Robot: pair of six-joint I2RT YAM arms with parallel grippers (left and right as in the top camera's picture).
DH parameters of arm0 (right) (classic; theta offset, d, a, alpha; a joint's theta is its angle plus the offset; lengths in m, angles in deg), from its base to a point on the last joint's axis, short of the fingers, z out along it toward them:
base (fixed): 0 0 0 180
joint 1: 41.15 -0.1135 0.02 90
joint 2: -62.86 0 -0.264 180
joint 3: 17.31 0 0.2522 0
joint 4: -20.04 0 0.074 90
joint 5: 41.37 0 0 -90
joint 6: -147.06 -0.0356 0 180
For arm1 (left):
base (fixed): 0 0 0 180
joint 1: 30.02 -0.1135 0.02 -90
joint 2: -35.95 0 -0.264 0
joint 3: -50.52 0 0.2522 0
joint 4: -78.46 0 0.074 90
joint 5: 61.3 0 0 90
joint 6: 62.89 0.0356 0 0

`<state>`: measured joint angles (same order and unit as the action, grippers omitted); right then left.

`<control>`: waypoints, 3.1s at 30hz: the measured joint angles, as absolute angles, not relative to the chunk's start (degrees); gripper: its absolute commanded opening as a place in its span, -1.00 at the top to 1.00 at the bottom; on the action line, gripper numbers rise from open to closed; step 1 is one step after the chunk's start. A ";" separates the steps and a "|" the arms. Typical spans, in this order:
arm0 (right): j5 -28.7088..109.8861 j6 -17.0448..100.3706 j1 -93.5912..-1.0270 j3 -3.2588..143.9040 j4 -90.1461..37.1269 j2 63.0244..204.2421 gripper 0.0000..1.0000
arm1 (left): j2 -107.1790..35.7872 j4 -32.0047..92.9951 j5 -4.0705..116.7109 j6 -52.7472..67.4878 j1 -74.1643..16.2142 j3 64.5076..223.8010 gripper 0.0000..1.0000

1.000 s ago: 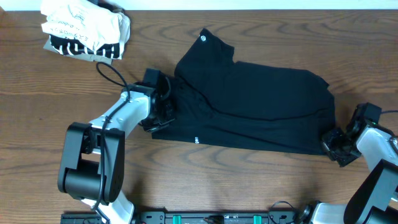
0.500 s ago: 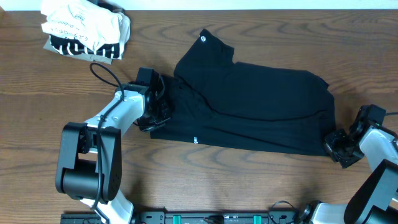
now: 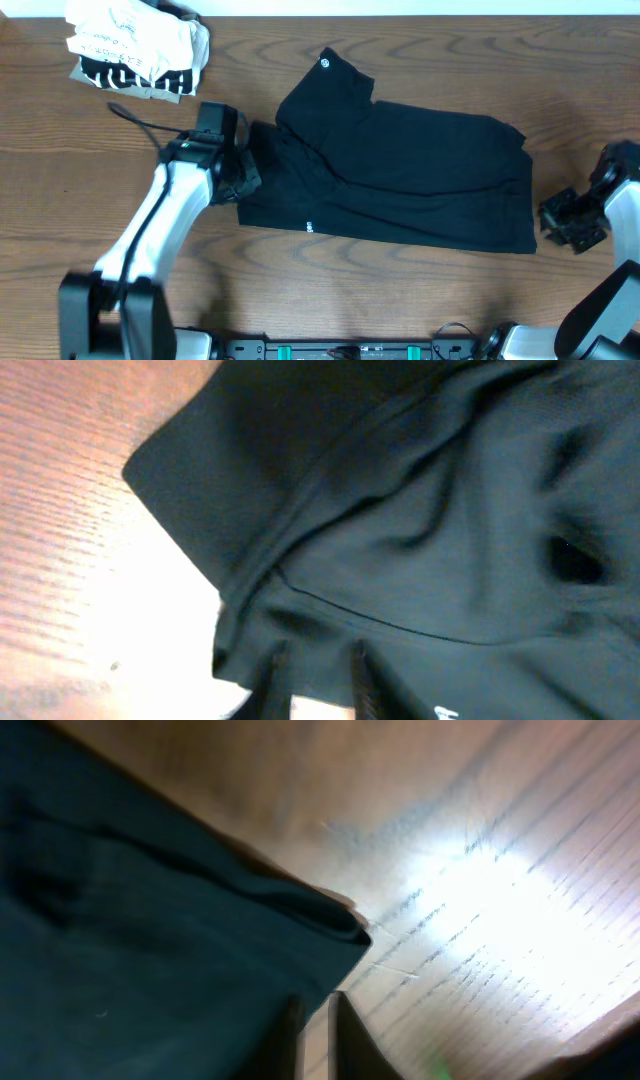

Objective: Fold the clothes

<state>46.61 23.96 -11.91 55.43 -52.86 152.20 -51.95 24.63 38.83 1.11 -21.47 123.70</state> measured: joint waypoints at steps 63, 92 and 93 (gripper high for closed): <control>29.54 40.40 -21.68 85.81 -54.67 172.11 -0.98 | -100.67 23.60 29.98 11.53 -0.59 191.04 -0.67; 29.54 43.35 -21.68 85.61 -56.95 172.11 -0.99 | -109.98 33.72 23.93 23.10 0.30 191.08 -0.60; 29.54 43.41 -21.68 85.61 -56.95 172.11 -0.99 | -110.11 33.70 23.93 23.10 0.30 191.08 -0.60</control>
